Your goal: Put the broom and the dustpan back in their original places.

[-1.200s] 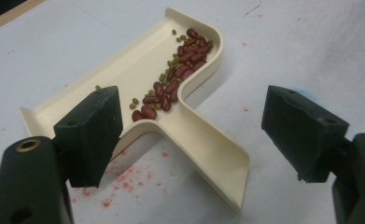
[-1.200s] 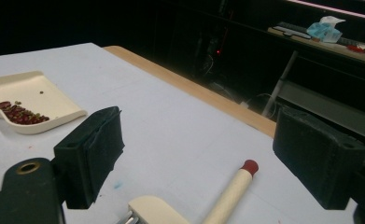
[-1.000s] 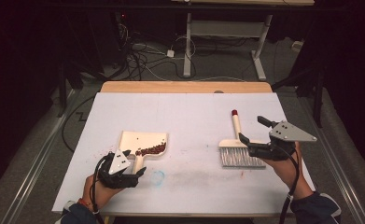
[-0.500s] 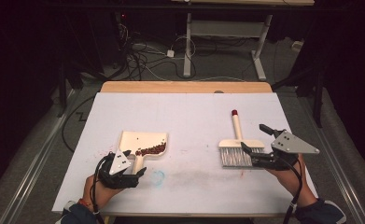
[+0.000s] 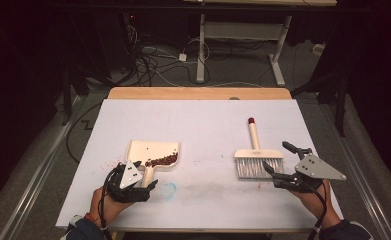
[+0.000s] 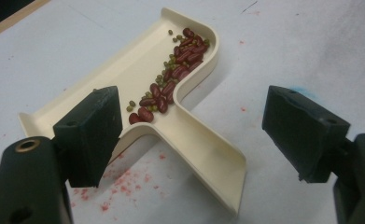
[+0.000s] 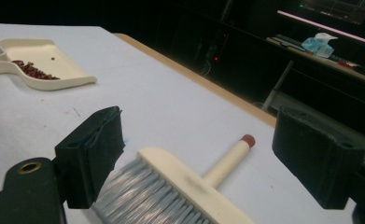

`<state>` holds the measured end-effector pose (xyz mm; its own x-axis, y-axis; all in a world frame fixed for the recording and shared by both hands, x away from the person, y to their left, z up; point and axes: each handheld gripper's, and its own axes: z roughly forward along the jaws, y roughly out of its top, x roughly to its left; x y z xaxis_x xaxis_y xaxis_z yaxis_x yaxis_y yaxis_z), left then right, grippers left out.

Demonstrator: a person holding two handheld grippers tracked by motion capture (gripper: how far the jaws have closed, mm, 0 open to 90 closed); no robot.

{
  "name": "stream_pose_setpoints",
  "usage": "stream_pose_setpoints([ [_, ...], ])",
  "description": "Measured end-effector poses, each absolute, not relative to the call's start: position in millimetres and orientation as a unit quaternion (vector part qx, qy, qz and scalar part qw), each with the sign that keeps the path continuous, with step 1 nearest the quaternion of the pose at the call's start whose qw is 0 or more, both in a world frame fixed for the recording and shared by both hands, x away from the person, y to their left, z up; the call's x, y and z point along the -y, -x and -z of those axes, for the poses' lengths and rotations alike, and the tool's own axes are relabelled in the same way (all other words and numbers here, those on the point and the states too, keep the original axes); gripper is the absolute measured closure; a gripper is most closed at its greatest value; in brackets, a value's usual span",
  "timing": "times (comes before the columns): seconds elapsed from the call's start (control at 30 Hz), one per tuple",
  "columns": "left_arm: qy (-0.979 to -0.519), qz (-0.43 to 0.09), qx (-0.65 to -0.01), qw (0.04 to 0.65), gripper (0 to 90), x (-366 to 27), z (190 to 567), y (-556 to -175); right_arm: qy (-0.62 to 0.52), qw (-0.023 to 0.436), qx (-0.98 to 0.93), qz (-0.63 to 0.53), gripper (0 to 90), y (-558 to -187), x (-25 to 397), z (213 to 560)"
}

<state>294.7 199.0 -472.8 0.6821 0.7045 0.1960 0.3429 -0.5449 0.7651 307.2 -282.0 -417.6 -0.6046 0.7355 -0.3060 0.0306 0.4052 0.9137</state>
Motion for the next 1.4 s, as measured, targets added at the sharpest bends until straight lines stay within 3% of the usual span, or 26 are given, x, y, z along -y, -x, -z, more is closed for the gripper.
stream_pose_setpoints([
  [0.8, -0.843, -0.242, -0.298, 0.376, 19.3, -195.8, 472.1, -290.9, -0.242, 0.312, -0.797, -0.456, 17.2, -285.0, 280.7, 464.1],
  [1.4, -0.846, -0.247, -0.288, 0.374, 19.3, -196.0, 472.3, -287.1, -0.234, 0.306, -0.802, -0.457, 17.2, -283.2, 275.7, 464.8],
])
